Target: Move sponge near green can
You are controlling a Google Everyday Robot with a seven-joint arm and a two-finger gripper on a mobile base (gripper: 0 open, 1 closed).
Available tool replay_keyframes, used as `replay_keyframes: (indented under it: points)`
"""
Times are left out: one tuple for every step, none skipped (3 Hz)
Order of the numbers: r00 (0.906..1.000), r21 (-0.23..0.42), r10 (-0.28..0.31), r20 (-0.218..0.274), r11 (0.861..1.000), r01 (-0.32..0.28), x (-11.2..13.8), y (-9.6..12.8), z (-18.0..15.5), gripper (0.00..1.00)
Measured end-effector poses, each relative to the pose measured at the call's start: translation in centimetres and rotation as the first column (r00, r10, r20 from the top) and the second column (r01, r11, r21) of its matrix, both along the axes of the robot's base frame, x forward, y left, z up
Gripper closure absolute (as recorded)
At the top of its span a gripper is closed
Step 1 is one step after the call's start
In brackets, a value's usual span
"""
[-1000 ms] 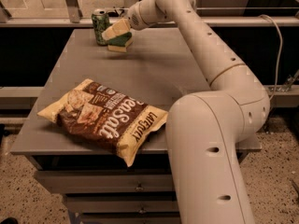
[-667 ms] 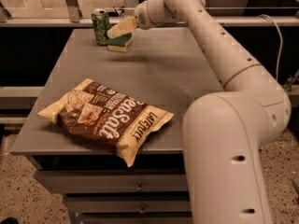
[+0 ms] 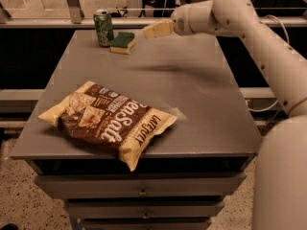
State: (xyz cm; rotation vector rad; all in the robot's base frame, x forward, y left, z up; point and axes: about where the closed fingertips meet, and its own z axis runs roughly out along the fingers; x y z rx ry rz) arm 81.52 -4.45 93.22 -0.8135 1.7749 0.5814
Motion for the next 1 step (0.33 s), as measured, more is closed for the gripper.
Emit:
replay_keyframes:
  points:
    - [0.9986,0.009,-0.049,0.019,0.999,0.049,-1.18,-5.39,0.04,0.00]
